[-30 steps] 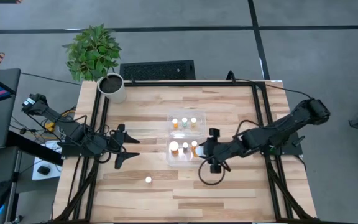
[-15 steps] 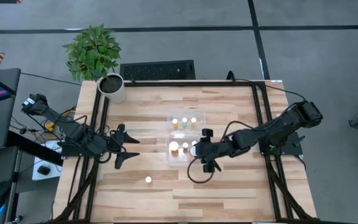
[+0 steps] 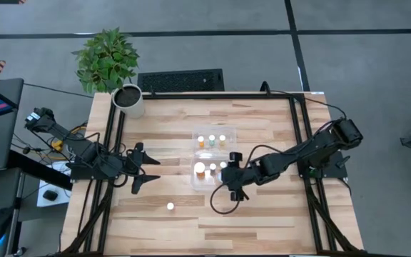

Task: Pick and place medicine bottles into bin by pill shape (circle, oval)
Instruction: Put the orange capsule bottle into the bottom transparent bin

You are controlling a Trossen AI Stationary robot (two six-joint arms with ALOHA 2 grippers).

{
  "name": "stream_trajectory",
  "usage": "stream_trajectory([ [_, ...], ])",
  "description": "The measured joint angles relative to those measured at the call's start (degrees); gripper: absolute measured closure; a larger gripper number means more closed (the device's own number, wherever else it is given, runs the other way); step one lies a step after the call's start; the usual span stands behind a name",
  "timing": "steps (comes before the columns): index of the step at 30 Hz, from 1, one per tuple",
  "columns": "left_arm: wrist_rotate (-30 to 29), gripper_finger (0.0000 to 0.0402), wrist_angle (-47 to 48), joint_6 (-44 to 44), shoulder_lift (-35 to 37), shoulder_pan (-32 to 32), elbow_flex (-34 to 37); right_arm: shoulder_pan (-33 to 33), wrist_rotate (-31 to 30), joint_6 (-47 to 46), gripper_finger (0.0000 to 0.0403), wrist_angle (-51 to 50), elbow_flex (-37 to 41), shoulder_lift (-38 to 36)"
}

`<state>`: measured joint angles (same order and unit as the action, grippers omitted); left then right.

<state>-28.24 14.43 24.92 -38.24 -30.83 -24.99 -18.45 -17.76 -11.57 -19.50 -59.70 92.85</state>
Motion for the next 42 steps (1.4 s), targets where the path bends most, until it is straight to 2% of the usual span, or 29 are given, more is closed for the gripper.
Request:
stream_trajectory([
  [42,0.9,0.0150,0.3,0.3,0.0,0.0,0.0,3.6,5.9,0.0,0.0181,2.1,1.7,1.2],
])
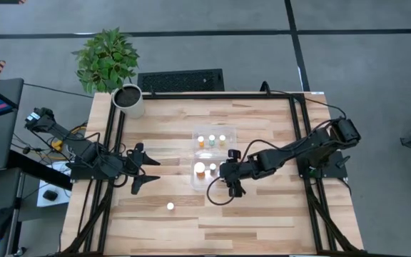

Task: Pick and place medicine bottles into bin by pill shape (circle, oval)
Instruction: Put the orange capsule bottle into the bottom transparent bin

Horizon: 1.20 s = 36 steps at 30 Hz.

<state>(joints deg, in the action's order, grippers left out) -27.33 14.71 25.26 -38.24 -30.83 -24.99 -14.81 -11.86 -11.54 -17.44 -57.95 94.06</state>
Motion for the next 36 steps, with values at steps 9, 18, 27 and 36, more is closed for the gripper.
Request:
stream_trajectory([
  [9,0.0,0.0150,0.0,0.0,0.0,0.0,0.0,0.4,0.0,-0.4,0.0179,0.7,1.1,0.0],
  [18,0.0,0.0150,0.0,0.0,0.0,0.0,0.0,0.3,0.0,-0.5,0.0178,0.6,1.1,0.0],
  [27,0.0,0.0150,0.0,0.0,0.0,0.0,0.0,0.3,0.0,-0.6,0.0179,0.6,1.1,0.0],
  [36,0.0,0.0150,0.0,0.0,0.0,0.0,0.0,0.3,0.0,-0.6,0.0180,0.6,1.1,0.0],
])
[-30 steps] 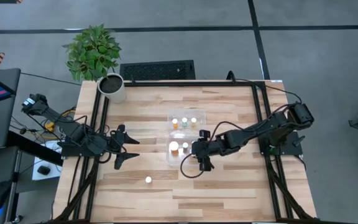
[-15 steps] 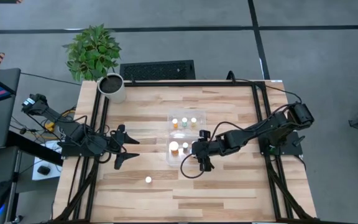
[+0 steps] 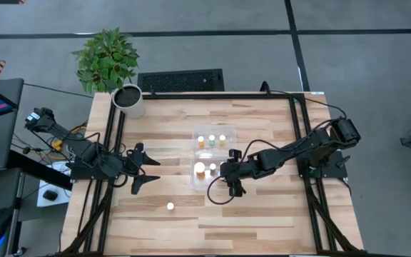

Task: Pick and place medicine bottles into bin by pill shape (circle, oval)
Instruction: Put the orange capsule bottle into the bottom transparent bin

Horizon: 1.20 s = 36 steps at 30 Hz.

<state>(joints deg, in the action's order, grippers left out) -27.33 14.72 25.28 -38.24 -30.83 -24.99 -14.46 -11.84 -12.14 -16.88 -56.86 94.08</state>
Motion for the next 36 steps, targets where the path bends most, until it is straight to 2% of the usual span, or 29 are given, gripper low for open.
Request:
stream_trajectory([
  [36,0.0,0.0150,0.0,-0.1,0.0,0.0,0.0,0.0,0.0,-1.5,0.0175,2.5,2.7,0.0],
])
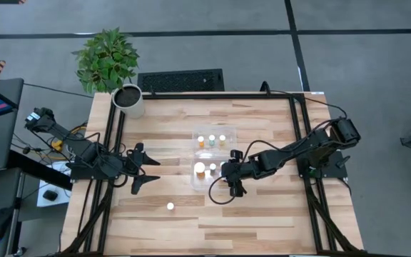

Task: Pick and place medicine bottles into bin by pill shape (circle, oval)
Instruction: Put the orange capsule bottle into the bottom transparent bin

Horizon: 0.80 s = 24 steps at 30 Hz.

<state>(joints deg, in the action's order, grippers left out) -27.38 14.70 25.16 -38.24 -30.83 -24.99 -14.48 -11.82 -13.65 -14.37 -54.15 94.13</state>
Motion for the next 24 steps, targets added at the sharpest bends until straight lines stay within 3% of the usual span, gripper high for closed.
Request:
stream_trajectory([
  [24,0.0,0.0150,0.0,0.0,0.0,0.0,0.0,0.0,3.0,0.1,0.0174,-0.1,0.0,-0.1],
])
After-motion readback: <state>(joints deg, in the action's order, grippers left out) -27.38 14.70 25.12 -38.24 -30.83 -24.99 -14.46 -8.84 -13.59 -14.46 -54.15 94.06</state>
